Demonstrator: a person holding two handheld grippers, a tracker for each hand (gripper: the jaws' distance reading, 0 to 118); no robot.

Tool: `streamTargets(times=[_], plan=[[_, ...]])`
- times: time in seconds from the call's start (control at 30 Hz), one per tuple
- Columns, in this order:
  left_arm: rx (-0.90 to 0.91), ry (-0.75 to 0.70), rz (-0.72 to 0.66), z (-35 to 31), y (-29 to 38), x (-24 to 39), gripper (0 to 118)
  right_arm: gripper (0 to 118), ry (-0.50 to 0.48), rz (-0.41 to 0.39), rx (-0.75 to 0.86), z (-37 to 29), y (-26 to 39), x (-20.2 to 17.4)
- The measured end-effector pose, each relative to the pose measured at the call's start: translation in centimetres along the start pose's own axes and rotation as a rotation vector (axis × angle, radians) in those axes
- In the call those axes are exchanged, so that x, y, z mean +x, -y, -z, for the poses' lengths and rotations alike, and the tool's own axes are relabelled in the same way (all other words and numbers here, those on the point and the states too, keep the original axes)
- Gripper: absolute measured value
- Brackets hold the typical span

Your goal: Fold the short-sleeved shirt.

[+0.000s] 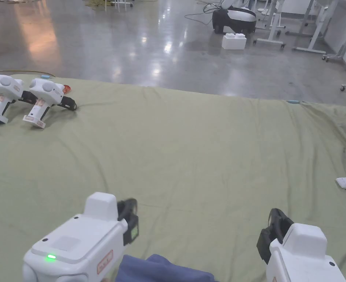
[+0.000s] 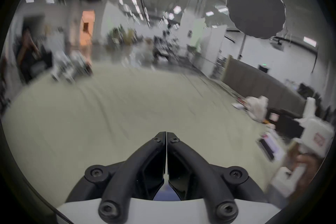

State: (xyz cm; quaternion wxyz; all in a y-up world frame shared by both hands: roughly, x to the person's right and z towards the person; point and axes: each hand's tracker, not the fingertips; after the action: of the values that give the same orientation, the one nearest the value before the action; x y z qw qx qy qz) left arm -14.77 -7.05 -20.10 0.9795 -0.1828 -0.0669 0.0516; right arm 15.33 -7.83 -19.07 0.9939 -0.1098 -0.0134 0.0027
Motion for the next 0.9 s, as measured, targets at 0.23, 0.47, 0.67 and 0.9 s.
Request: streamTargets(times=[0.23, 0.47, 0.67, 0.9], plan=[[0.253, -0.268, 0.131, 0.0, -0.5, -1.1, 4, 0, 0.054, -0.031, 0.123, 0.2, -2.1, -1.4], [0.283, -0.296, 0.147, -0.7, 0.4, -1.3, 3, 0, 0.089, -0.045, 0.165, 0.1, -2.6, -1.3], [0.232, -0.280, 0.102, -1.3, 0.3, -2.8, 3, 0, 0.049, -0.044, 0.069, -1.1, -1.1, -1.9], [0.104, -0.253, 0.062, -2.1, 3.5, -4.7, 3, 0, -0.151, -0.119, -0.168, -4.1, 6.2, -7.3]])
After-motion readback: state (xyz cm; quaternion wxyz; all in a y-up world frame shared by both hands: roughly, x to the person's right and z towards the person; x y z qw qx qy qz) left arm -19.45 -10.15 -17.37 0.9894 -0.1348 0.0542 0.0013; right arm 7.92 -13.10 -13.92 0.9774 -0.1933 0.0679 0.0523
